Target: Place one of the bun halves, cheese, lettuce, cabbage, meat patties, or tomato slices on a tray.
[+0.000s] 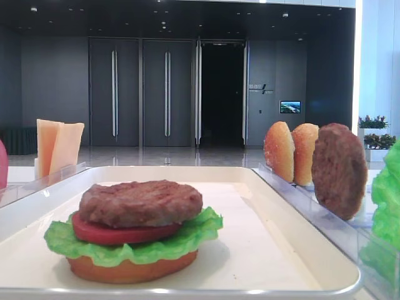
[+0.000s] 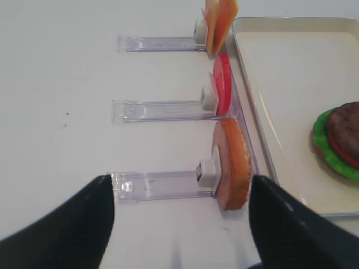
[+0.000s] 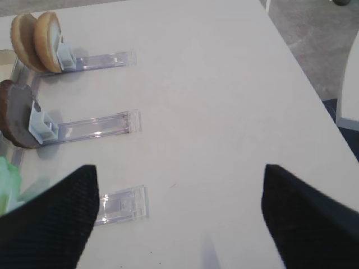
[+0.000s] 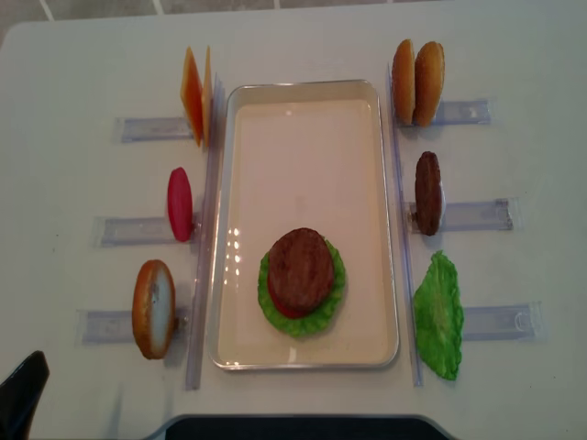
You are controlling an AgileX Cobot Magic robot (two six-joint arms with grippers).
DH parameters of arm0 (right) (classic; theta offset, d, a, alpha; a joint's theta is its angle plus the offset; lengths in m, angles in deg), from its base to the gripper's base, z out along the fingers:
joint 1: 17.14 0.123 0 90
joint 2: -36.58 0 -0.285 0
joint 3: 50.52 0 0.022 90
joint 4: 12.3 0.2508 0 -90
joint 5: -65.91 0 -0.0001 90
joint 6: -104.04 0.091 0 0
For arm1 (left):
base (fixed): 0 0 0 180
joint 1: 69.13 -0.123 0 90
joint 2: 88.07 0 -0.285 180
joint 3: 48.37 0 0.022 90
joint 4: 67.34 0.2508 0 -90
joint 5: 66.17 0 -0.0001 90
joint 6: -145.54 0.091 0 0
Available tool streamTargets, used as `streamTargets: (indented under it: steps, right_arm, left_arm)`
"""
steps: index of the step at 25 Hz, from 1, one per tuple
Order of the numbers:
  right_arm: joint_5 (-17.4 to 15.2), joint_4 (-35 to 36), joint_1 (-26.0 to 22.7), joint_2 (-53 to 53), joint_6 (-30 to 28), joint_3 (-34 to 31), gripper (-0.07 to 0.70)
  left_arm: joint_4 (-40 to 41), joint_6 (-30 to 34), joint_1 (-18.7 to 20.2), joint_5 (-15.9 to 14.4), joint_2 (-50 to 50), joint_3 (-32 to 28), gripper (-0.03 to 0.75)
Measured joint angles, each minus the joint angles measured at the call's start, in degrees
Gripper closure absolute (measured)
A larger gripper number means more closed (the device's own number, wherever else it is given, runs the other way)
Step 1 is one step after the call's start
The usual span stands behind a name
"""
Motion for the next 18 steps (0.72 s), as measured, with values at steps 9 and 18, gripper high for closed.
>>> streamTargets:
  steps: [9,18]
  right_arm:
    - [0.0,0.0,0.0,0.0,0.05,0.0,0.052]
    - [0.0,0.0,0.0,0.0,0.01,0.0,0.055]
  left_arm:
    - [0.0,0.0,0.0,0.0,0.0,0.0,0.146]
    - [0.0,0.0,0.0,0.0,0.0,0.0,0.146]
